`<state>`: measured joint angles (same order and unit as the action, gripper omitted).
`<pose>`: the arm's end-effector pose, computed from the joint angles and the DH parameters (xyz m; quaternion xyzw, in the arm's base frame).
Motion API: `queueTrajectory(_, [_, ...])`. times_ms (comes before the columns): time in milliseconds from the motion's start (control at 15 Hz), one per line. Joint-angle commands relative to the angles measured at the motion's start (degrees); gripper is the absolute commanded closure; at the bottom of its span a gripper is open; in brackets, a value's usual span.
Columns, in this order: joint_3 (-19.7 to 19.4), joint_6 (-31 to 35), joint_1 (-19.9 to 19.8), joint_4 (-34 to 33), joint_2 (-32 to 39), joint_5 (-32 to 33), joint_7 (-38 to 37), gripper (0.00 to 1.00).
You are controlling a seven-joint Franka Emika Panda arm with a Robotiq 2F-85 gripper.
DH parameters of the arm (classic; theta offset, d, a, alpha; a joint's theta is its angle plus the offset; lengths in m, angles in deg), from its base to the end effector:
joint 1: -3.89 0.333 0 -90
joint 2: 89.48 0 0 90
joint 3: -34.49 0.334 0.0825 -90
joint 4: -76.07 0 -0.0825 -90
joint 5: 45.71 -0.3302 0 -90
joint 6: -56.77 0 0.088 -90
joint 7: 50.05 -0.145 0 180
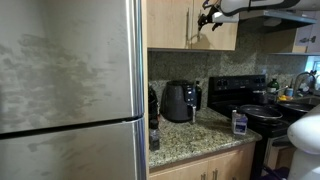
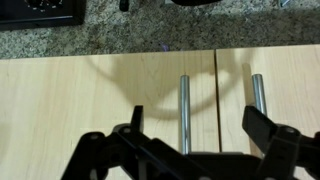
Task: Open the top right cupboard door
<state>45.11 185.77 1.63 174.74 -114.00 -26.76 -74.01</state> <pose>0.3973 0.0713 0.8295 0.8684 -0.0749 0.4857 0.0657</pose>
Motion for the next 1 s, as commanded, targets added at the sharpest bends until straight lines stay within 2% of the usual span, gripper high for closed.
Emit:
queueTrajectory(0, [1.11, 2.73, -2.44, -4.59, 5.54, 0.45, -4.16, 0.0])
queueTrajectory(400, [0.06, 5.26, -3.34, -13.28, 12.83, 1.18, -8.87, 0.0])
queueTrajectory(467, [0.03, 5.41, -3.22, -14.54, 13.76, 1.71, -9.29, 0.25])
queueTrajectory(533, [-0.1, 5.54, -3.02, -15.44, 14.52, 2.23, -9.5, 0.26])
queueTrajectory(933, [-0.42, 5.42, -2.12, -17.3, 15.86, 4.38, -11.24, 0.75])
